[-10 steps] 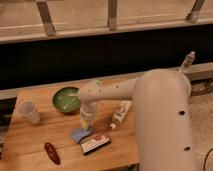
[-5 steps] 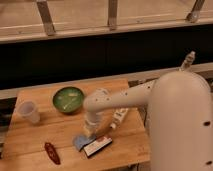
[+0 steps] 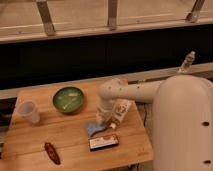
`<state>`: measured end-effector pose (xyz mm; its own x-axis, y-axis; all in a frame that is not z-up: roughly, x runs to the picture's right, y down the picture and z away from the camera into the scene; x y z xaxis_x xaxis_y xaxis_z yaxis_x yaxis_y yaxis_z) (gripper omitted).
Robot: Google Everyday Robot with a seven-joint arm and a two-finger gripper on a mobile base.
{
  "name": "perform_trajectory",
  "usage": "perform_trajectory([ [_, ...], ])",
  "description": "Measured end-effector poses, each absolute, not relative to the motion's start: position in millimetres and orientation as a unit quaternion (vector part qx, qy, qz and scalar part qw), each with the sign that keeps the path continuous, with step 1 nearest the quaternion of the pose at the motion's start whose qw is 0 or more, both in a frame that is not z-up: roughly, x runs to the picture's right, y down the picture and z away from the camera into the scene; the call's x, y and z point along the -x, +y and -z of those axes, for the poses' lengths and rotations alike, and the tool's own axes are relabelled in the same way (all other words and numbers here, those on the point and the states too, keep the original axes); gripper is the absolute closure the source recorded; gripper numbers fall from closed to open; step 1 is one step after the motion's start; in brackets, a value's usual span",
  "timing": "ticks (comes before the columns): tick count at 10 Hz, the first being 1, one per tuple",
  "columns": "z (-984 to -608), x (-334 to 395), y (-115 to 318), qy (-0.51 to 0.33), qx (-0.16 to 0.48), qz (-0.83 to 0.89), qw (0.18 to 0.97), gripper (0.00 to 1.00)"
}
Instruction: Wipe the white sponge on the table
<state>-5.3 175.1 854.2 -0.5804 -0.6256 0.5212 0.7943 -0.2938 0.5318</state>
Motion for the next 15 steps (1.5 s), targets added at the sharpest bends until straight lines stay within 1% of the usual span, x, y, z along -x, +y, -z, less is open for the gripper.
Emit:
perform_trajectory([
  [1,-864,-4,160,-0.389,0.109,0.796,0.451,1.00],
  [2,-879,-14,136,-0.382,0.110,0.798,0.454,1.00],
  [4,-900,-9,105,-0.380,0.103,0.804,0.446,1.00],
  [6,-914,5,89,-0.383,0.099,0.813,0.428,1.00],
  [8,-916,22,87,-0.386,0.096,0.823,0.406,1.00],
  [10,-905,44,100,-0.394,0.091,0.834,0.375,1.00],
  [14,-858,92,159,-0.409,0.082,0.850,0.321,1.00],
  [15,-839,106,183,-0.412,0.081,0.853,0.310,1.00],
])
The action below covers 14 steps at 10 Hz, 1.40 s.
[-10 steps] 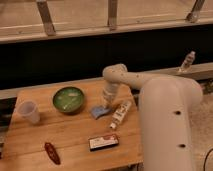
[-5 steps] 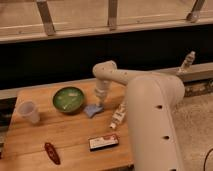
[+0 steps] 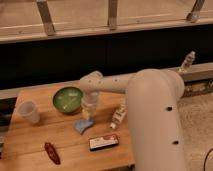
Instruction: Wipe the white sponge on the table
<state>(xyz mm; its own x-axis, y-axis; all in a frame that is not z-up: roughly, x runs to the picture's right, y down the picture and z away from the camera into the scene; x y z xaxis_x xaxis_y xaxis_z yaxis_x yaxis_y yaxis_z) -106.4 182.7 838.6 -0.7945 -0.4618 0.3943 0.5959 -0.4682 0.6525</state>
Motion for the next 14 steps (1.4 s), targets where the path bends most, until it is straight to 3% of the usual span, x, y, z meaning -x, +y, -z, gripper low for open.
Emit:
perform_trajectory([
  [4,-802,110,223,-0.408,0.079,0.845,0.336,0.95],
  [5,-801,110,223,-0.407,0.079,0.845,0.337,0.89],
  [11,-801,112,223,-0.407,0.078,0.845,0.336,0.27],
  [14,-801,112,223,-0.407,0.078,0.845,0.337,0.20],
])
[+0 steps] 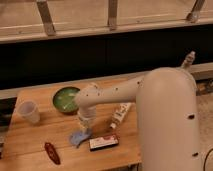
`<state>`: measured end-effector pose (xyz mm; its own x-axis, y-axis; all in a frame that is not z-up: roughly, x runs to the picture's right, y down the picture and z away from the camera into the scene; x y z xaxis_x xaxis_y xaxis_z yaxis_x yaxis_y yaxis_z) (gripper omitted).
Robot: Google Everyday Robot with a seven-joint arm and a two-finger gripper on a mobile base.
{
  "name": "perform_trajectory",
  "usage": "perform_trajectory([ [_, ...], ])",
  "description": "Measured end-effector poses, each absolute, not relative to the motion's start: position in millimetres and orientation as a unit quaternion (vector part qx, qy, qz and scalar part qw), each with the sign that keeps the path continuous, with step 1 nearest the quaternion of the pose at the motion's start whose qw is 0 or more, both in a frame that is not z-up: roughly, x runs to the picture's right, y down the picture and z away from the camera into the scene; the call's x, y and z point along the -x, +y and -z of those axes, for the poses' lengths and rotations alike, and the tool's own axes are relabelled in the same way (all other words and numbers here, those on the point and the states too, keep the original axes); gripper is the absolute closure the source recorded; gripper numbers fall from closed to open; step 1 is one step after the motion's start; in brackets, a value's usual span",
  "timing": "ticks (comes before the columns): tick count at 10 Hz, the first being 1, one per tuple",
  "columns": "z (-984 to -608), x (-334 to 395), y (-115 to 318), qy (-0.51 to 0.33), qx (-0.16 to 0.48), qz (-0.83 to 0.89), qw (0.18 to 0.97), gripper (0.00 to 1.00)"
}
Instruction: Wipe the white sponge on the table
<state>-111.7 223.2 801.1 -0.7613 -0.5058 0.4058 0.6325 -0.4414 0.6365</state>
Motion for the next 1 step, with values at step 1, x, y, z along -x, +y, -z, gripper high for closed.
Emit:
perform_trajectory([
  [1,-801.1,111.8,223.2,-0.407,0.078,0.845,0.337,0.20],
])
